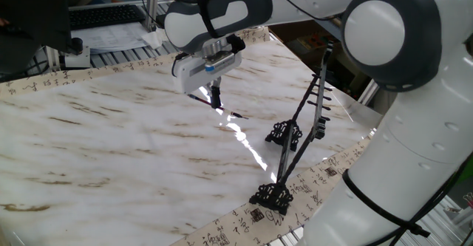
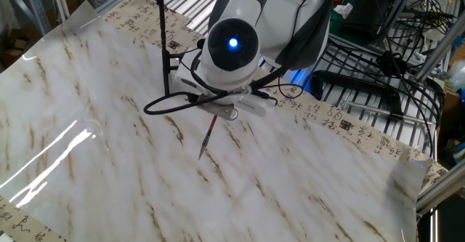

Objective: Place the brush on the pen rack

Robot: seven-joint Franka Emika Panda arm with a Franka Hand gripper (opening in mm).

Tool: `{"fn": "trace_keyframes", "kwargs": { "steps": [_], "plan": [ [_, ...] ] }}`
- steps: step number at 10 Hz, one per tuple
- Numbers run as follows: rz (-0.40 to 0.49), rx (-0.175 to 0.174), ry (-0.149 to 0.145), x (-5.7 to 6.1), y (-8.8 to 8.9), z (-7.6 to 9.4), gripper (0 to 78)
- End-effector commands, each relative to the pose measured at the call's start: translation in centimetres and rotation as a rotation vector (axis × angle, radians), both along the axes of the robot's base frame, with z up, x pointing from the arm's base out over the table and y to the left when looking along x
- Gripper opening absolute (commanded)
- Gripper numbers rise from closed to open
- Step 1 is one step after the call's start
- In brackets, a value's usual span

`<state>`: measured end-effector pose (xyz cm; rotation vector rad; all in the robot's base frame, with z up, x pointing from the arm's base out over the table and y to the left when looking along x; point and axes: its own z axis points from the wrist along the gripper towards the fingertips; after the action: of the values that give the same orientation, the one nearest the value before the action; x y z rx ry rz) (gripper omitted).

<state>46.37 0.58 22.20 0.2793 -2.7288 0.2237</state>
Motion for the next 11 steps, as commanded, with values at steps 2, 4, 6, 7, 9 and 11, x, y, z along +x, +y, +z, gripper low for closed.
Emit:
{"fn": "trace_keyframes", "kwargs": {
  "steps": [2, 4, 6, 7, 9, 11],
  "plan": [
    [-0.010, -0.032, 0.041, -0.27, 0.11, 0.33, 1.1],
    [-0.011, -0.034, 0.045, -0.30, 0.11, 0.35, 1.1],
    [-0.015, -0.043, 0.059, -0.32, 0.11, 0.37, 1.1],
    [-0.015, -0.046, 0.057, -0.32, 0.11, 0.37, 1.1],
    [-0.014, -0.049, 0.056, -0.32, 0.11, 0.37, 1.1],
    [-0.014, -0.050, 0.056, -0.35, 0.13, 0.39, 1.1]
  ]
}}
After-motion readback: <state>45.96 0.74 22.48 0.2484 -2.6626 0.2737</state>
